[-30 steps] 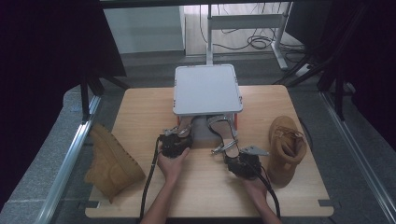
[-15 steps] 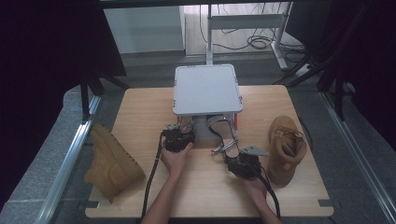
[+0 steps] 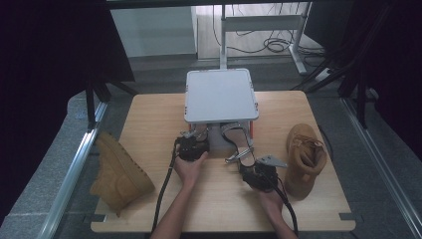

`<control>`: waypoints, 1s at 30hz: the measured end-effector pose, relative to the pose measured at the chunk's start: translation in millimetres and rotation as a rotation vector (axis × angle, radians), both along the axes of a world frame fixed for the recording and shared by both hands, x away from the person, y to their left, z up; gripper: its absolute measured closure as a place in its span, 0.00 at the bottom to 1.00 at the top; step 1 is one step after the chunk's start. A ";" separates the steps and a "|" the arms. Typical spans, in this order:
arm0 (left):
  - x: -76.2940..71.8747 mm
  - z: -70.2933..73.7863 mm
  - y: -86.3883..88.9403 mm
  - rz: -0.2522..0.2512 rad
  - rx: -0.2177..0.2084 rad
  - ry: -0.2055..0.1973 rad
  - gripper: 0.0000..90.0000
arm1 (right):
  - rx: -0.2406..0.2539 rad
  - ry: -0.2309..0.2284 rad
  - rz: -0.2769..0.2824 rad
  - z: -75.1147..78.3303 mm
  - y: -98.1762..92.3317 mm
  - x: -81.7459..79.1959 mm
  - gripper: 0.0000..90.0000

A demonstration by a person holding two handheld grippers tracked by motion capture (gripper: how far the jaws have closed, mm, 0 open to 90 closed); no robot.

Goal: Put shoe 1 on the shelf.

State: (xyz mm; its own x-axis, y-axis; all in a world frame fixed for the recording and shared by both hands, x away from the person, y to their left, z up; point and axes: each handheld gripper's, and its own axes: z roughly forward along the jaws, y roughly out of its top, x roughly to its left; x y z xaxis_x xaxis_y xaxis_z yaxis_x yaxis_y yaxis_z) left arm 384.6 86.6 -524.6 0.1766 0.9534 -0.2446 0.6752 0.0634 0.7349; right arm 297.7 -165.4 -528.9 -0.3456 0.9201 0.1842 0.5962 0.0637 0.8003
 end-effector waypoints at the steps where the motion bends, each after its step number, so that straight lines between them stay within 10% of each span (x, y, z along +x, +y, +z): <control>1: 0.2 0.1 0.0 0.000 0.000 0.001 0.48 | 0.006 -0.004 -0.008 0.7 0.2 0.3 0.48; 30: 1.7 1.3 1.3 -0.020 0.003 0.014 0.48 | 0.104 -0.006 -0.100 13.7 8.9 48.8 0.48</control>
State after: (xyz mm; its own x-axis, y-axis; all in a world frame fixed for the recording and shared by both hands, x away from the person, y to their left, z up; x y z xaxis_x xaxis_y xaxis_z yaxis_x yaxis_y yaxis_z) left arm 386.3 87.9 -523.3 0.1919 0.9505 -0.2444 0.6869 0.0478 0.7252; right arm 346.5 -156.6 -515.2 -0.2546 0.9260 0.2788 0.5908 -0.0793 0.8029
